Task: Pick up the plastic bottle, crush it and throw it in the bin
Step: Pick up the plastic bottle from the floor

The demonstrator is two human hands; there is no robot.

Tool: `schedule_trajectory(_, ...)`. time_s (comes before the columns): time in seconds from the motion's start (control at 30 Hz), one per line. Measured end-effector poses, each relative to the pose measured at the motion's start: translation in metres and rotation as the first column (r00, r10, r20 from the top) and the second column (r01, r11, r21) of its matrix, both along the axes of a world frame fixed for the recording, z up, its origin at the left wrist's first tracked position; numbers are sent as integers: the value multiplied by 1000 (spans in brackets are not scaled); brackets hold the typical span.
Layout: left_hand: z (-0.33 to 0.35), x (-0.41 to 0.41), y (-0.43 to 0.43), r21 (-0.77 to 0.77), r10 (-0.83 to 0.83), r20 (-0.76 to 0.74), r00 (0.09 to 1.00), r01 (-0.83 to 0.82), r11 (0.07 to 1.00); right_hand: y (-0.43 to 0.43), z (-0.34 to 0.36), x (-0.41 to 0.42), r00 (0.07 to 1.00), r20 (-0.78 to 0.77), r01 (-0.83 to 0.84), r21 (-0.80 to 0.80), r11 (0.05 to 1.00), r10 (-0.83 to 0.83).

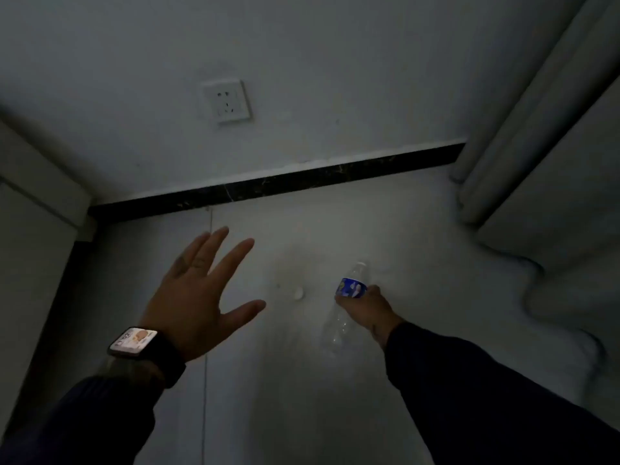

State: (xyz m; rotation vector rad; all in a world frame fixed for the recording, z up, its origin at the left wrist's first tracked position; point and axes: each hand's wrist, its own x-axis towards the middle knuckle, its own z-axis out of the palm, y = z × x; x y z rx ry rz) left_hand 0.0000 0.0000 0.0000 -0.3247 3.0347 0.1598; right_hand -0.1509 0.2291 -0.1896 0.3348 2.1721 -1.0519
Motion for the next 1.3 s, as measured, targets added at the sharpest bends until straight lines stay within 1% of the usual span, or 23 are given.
schedule_trajectory(0.1, 0, -3, 0, 15, -6, -59, 998, 7, 1000, -9, -12, 3, 997, -17, 78, -2, 997, -78)
schedule_trajectory(0.13, -1, -1, 1, 61, 13, -75, 997, -8, 998, -10, -17, 4, 996, -6, 95, -1, 996, -95)
schedule_trajectory(0.2, -7, 2, 8, 212, 86, -53, 995, -73, 975, -13, -22, 8, 992, 17, 127, -11, 992, -126)
schedule_trajectory(0.23, -13, 4, 13, 329, 144, -36, 989, -125, 936, -13, -23, 9, 988, 30, 151, -52, 987, -150)
schedule_trajectory(0.27, -17, 4, 16, 470, 225, -10, 974, -194, 861, -13, -20, 10, 984, 58, 174, -97, 980, -169)
schedule_trajectory(0.3, -22, 3, 19, 599, 304, 24, 952, -257, 758, -12, -17, 10, 979, 90, 198, -169, 965, -185)
schedule_trajectory(0.33, -27, 1, 23, 692, 359, 69, 931, -304, 654, -11, -9, 9, 973, 122, 219, -246, 944, -194)
schedule_trajectory(0.37, -30, -4, 28, 747, 390, 113, 914, -337, 574, -11, 4, 8, 968, 168, 234, -334, 913, -187)
schedule_trajectory(0.43, -35, -15, 38, 823, 437, 163, 885, -366, 434, -12, 39, 4, 967, 225, 215, -489, 845, -116)
schedule_trajectory(0.47, -33, -22, 44, 855, 462, 185, 867, -373, 359, -12, 58, 1, 975, 213, 175, -550, 816, -66)
schedule_trajectory(0.53, -24, -35, 56, 893, 477, 236, 847, -382, 237, -14, 103, -1, 989, 146, 74, -658, 749, 30)
schedule_trajectory(0.6, -8, -46, 69, 919, 444, 264, 857, -363, 156, -15, 148, -1, 991, 71, -25, -731, 682, 113)
schedule_trajectory(0.63, 0, -49, 75, 933, 426, 251, 869, -335, 133, -14, 167, -1, 989, 30, -71, -751, 657, 141)
schedule_trajectory(0.67, 9, -53, 80, 947, 409, 227, 884, -298, 119, -13, 183, -1, 987, -16, -116, -760, 640, 161)
schedule_trajectory(0.73, 24, -57, 90, 966, 398, 163, 903, -229, 124, -9, 206, -1, 984, -94, -169, -755, 634, 150)
schedule_trajectory(0.83, 38, -61, 98, 971, 441, 29, 897, -131, 202, -5, 224, -2, 984, -163, -168, -752, 637, 68)
schedule_trajectory(0.9, 39, -60, 102, 965, 452, -36, 891, -86, 247, -4, 229, -2, 986, -167, -138, -765, 629, 14)
schedule_trajectory(0.93, 39, -58, 104, 965, 442, -49, 896, -72, 254, -3, 231, -1, 986, -166, -128, -771, 624, -3)
schedule_trajectory(1.07, 36, -47, 111, 975, 423, -54, 904, -43, 217, -2, 233, 9, 983, -180, -127, -774, 621, -23)
schedule_trajectory(1.1, 36, -46, 112, 972, 434, -72, 898, -35, 233, -2, 234, 13, 983, -181, -121, -772, 624, -33)
schedule_trajectory(1.2, 34, -46, 115, 940, 490, -144, 860, -36, 340, -6, 231, 21, 973, -204, -87, -751, 655, -105)
schedule_trajectory(1.3, 32, -48, 115, 920, 534, -172, 828, -59, 388, -12, 229, 27, 957, -218, -36, -745, 666, -192)
